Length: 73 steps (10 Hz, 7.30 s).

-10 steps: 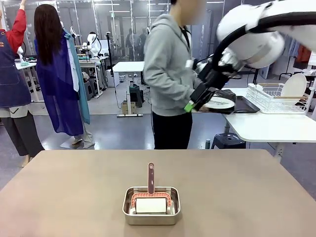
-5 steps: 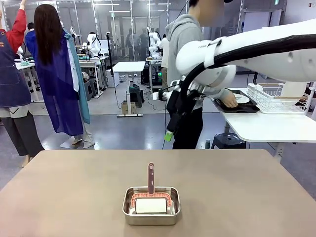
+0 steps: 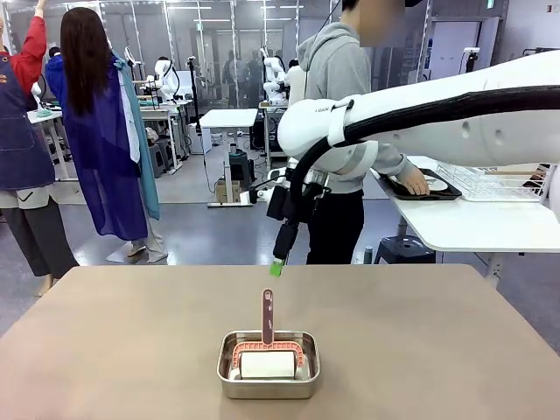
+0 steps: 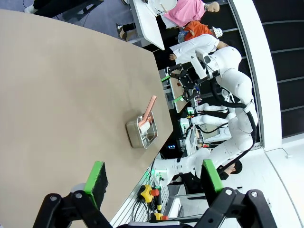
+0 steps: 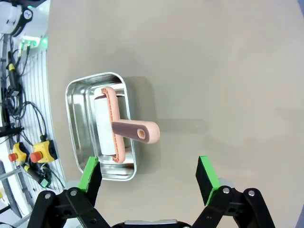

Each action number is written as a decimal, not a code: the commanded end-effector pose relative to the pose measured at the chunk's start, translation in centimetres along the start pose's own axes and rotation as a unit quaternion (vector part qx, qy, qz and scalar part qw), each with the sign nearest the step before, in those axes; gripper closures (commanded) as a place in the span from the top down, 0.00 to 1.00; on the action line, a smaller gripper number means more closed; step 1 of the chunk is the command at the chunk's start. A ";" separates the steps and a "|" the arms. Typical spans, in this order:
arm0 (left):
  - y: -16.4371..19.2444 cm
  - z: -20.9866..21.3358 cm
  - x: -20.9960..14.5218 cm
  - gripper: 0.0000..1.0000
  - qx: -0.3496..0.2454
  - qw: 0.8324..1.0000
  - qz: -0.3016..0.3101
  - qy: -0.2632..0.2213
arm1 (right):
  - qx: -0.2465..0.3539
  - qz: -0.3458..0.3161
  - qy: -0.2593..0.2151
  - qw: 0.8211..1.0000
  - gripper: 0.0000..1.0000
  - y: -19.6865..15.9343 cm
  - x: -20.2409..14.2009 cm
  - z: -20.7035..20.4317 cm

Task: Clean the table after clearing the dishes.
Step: When the right (or left) Handle tray is removed, use the right hand (or left hand) to clean the right (or left) side of the table with the Lint Roller.

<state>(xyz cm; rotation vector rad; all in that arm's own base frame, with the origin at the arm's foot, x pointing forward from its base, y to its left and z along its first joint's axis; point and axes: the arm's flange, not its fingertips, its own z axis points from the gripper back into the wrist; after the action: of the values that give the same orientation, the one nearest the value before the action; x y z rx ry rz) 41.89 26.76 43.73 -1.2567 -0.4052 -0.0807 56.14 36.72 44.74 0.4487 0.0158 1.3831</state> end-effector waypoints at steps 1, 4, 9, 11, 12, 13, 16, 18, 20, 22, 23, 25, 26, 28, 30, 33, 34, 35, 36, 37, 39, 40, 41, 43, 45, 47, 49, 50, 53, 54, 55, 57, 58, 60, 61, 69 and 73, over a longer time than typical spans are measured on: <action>-0.6 -0.1 -0.1 1.00 0.008 1.000 0.008 -0.005 | 0.025 0.027 0.028 0.999 1.00 -0.7 1.4 -0.8; -0.6 -0.1 -0.1 1.00 0.008 1.000 0.008 -0.005 | 0.063 0.045 0.061 0.995 1.00 -0.6 2.1 -2.6; -0.6 -0.1 -0.1 1.00 0.008 1.000 0.008 -0.005 | 0.050 0.054 0.078 0.994 1.00 -1.0 2.1 -4.2; -0.6 -0.1 -0.1 1.00 0.008 1.000 0.008 -0.005 | 0.072 0.045 0.086 0.993 1.00 -1.4 2.5 -5.4; -0.6 -0.1 -0.1 1.00 0.008 1.000 0.008 -0.005 | 0.074 0.044 0.089 0.992 1.00 -1.2 2.5 -6.0; -0.6 -0.1 -0.1 1.00 0.008 1.000 0.008 -0.005 | 0.077 0.045 0.089 0.992 1.00 -1.0 2.2 -6.5; -0.6 -0.1 -0.1 1.00 0.008 1.000 0.008 -0.005 | 0.081 0.045 0.097 0.991 1.00 -0.3 0.9 -7.6; -0.6 -0.1 -0.1 1.00 0.008 1.000 0.008 -0.005 | 0.096 0.045 0.106 0.989 1.00 0.3 0.5 -7.7; -0.6 -0.1 -0.1 1.00 0.008 1.000 0.008 -0.005 | 0.077 0.038 0.084 0.993 1.00 0.8 0.8 -7.8; -0.6 -0.1 -0.1 1.00 0.008 1.000 0.008 -0.005 | 0.095 0.034 0.099 0.990 1.00 -0.8 1.2 -7.8; -0.6 -0.1 -0.1 1.00 0.008 1.000 0.008 -0.005 | 0.095 0.034 0.099 0.990 1.00 -0.8 1.2 -7.8; -0.6 -0.1 -0.1 1.00 0.008 1.000 0.008 -0.005 | 0.095 0.034 0.099 0.990 1.00 -0.8 1.2 -7.8; -0.6 -0.1 -0.1 1.00 0.008 1.000 0.008 -0.005 | 0.095 0.034 0.099 0.990 1.00 -0.8 1.2 -7.8; -0.6 -0.1 -0.1 1.00 0.008 1.000 0.008 -0.005 | 0.095 0.034 0.099 0.990 1.00 -0.8 1.2 -7.8; -0.6 -0.1 -0.1 1.00 0.008 1.000 0.008 -0.005 | 0.078 0.050 0.114 0.989 1.00 -1.3 1.9 -7.9; -0.6 -0.1 -0.1 1.00 0.008 1.000 0.008 -0.005 | 0.060 0.080 0.154 0.983 1.00 -1.3 3.6 -6.6; -0.6 -0.1 -0.1 1.00 0.008 1.000 0.008 -0.005 | 0.066 0.080 0.159 0.982 1.00 -1.7 4.0 -6.7; -0.6 -0.1 -0.1 1.00 0.008 1.000 0.008 -0.005 | 0.070 0.084 0.159 0.981 1.00 -2.1 4.3 -7.0; -0.6 -0.1 -0.1 1.00 0.008 1.000 0.008 -0.005 | 0.074 0.086 0.163 0.980 1.00 -2.6 4.8 -7.5; -0.6 -0.1 -0.1 1.00 0.008 1.000 0.008 -0.005 | 0.081 0.091 0.168 0.978 1.00 -2.9 5.6 -7.8; -0.6 -0.1 -0.1 1.00 0.008 1.000 0.008 -0.005 | 0.078 0.096 0.178 0.976 1.00 -2.9 6.6 -8.2; -0.6 -0.1 -0.1 1.00 0.008 1.000 0.008 -0.005 | 0.079 0.095 0.178 0.976 1.00 -2.8 6.6 -8.3; -0.6 -0.1 -0.1 1.00 0.008 1.000 0.008 -0.005 | 0.084 0.094 0.187 0.974 1.00 -2.8 6.6 -8.6; -0.6 -0.1 -0.1 1.00 0.008 1.000 0.008 -0.005 | 0.085 0.094 0.195 0.972 1.00 -2.7 6.6 -8.7; -0.6 -0.1 -0.1 1.00 0.008 1.000 0.008 -0.005 | 0.091 0.099 0.199 0.971 1.00 -2.9 6.8 -9.2; -0.6 -0.1 -0.1 1.00 0.008 1.000 0.008 -0.005 | 0.093 0.099 0.194 0.972 0.84 -3.0 7.0 -9.4; -0.6 -0.1 -0.1 1.00 0.008 1.000 0.008 -0.005 | 0.097 0.099 0.209 0.968 0.25 -3.1 7.2 -9.8; -0.6 -0.1 -0.1 1.00 0.008 1.000 0.008 -0.005 | 0.100 0.099 0.211 0.967 0.00 -3.1 7.2 -10.0; -0.6 -0.1 -0.1 1.00 0.008 1.000 0.008 -0.005 | 0.108 0.101 0.203 0.968 0.05 -3.1 6.5 -10.0; -0.6 -0.1 -0.1 1.00 0.008 1.000 0.008 -0.005 | 0.107 0.102 0.204 0.968 0.00 -3.0 6.5 -10.0; -0.6 -0.1 -0.1 1.00 0.008 1.000 0.008 -0.005 | 0.110 0.103 0.207 0.967 0.00 -3.0 6.5 -9.9; -0.6 -0.1 -0.1 1.00 0.008 1.000 0.008 -0.005 | 0.111 0.099 0.208 0.967 0.00 -2.8 6.4 -9.6; -0.6 -0.1 -0.1 1.00 0.008 1.000 0.008 -0.005 | 0.108 0.095 0.204 0.968 0.00 -2.4 6.2 -9.3; -0.6 -0.1 -0.1 1.00 0.008 1.000 0.008 -0.005 | 0.095 0.060 0.233 0.966 0.00 1.0 4.8 -7.2; -0.6 -0.1 -0.1 1.00 0.008 1.000 0.008 -0.005 | 0.091 0.037 0.246 0.964 0.00 3.3 3.4 -5.3; -0.6 -0.1 -0.1 1.00 0.008 1.000 0.008 -0.005 | 0.003 -0.335 0.067 0.940 0.00 14.6 -9.7 5.2; -0.6 -0.1 -0.1 1.00 0.008 1.000 0.008 -0.005 | -0.072 -0.449 0.021 0.891 0.00 15.5 -14.1 5.9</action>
<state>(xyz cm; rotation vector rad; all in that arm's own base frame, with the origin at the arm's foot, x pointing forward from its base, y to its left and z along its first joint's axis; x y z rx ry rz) 41.87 26.78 43.79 -1.2556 -0.4067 -0.0806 41.50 23.86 51.64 0.2551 0.1671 0.5213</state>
